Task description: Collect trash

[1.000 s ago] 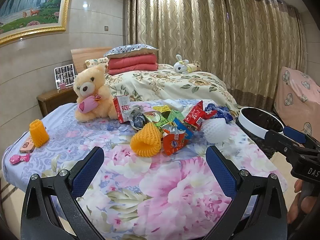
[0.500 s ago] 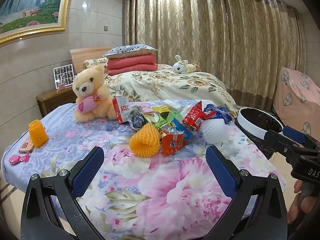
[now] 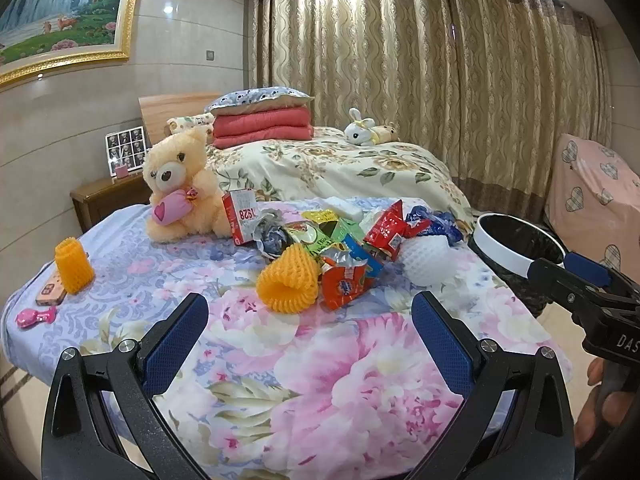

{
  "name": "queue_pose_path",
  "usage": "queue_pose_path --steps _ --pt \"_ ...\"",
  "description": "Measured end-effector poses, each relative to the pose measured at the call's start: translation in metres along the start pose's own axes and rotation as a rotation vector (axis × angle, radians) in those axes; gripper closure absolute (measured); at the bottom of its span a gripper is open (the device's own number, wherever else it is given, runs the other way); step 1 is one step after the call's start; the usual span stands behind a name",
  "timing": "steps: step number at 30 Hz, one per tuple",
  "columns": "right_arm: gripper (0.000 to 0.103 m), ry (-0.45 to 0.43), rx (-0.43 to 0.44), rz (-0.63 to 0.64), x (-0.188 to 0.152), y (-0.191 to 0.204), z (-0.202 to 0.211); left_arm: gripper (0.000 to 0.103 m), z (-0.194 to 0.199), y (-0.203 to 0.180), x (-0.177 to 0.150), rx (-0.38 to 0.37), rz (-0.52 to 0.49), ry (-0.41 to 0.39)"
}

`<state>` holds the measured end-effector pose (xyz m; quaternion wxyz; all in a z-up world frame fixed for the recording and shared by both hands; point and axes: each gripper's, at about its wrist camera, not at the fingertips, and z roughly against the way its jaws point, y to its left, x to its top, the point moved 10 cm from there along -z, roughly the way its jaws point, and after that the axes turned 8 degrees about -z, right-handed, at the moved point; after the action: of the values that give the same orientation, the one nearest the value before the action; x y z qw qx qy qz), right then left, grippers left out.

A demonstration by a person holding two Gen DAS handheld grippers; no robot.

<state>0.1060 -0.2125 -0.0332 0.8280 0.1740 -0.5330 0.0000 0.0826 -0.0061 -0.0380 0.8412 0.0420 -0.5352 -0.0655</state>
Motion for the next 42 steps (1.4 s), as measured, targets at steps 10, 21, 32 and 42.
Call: queue_pose_path --steps 10,21,32,42 --pt "0.0 0.055 -0.015 -0.017 -0.005 -0.009 -0.014 0.0 -0.022 0.008 -0.015 -0.016 0.041 0.079" --pt "0.0 0.17 0.006 -0.075 -0.009 -0.017 -0.055 0.0 -0.07 0.019 -0.033 -0.035 0.063 0.218" --pt "0.005 0.228 0.012 -0.067 -0.002 -0.01 -0.104 0.008 -0.12 0.035 -0.032 -0.075 0.106 0.295" --pt "0.083 0.324 0.07 -0.104 -0.018 -0.004 -0.134 0.078 -0.148 0.025 -0.038 -0.15 0.104 0.351"
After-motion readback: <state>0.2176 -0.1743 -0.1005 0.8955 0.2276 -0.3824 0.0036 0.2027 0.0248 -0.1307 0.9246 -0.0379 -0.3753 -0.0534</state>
